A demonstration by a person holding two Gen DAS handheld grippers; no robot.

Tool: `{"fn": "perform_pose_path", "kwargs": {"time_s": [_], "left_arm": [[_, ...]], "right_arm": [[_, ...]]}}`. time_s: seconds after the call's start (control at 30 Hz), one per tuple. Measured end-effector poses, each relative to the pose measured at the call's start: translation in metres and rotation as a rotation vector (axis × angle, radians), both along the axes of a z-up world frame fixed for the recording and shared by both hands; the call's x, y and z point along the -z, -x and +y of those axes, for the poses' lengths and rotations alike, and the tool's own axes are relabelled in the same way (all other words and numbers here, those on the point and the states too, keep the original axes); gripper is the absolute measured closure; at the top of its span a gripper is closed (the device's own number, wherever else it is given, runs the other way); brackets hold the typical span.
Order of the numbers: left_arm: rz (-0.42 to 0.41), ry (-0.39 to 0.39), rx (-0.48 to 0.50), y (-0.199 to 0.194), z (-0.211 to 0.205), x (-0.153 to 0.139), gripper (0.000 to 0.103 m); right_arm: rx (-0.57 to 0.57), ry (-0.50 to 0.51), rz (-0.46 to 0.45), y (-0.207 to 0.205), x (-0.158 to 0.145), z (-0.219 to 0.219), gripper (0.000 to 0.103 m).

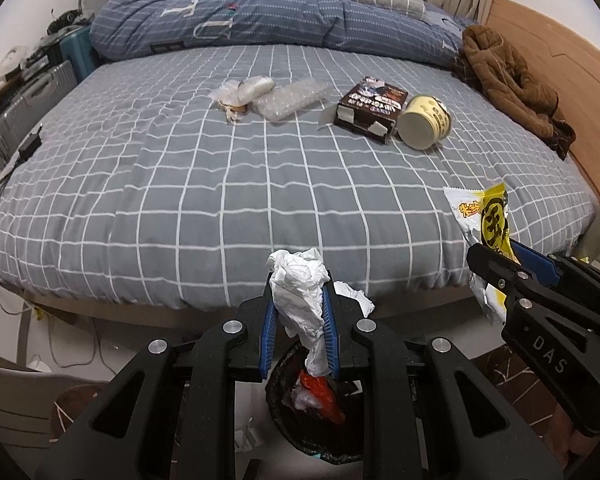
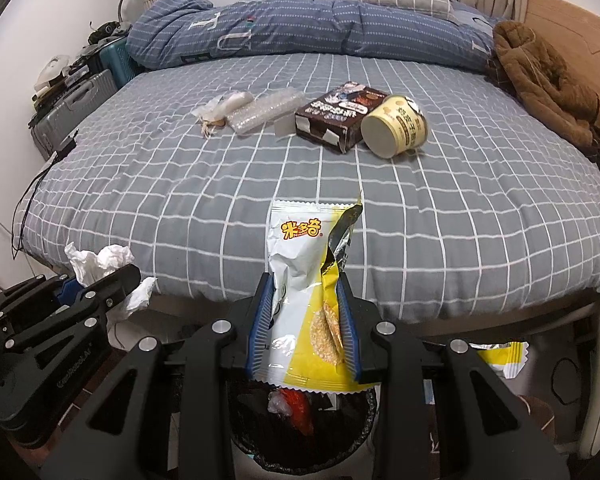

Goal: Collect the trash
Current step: 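Lift the tissue and yellow wrapper with both tools toward the bin, then carry the tissue and yellow wrapper with both tools over the bin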

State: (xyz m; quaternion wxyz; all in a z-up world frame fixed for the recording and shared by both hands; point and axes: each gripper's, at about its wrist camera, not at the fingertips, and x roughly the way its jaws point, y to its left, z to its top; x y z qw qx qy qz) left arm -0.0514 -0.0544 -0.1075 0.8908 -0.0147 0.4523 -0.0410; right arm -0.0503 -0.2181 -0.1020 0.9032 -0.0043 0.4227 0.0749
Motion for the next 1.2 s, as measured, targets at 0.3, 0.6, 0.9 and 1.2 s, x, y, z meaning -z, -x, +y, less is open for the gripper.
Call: {"fn": "perform_pose_path", "kwargs": {"time_s": [0.3,0.6,0.9,1.2], "left_arm": [[0.028,0.004,0.017,0.021,-0.007,0.018,0.083],[0.092,0.026,0.031,0.037,-0.018,0.047,0.083],[0.124,0.009,0.041,0.045,-0.023,0.067,0.083],[0.164,0.02,0.026,0.046,-0.017,0.086,0.083]], "right_arm": [[0.019,-0.005,0.039,0.019,0.024,-0.007,0.073],[0.031,-0.001,0.09,0.036,0.052,-0.016,0.073],[0.041,-0.004,0.127,0.044,0.073,-0.019,0.073],[0.036,0.007,0.185,0.041,0.101,-0.017,0.073]]}}
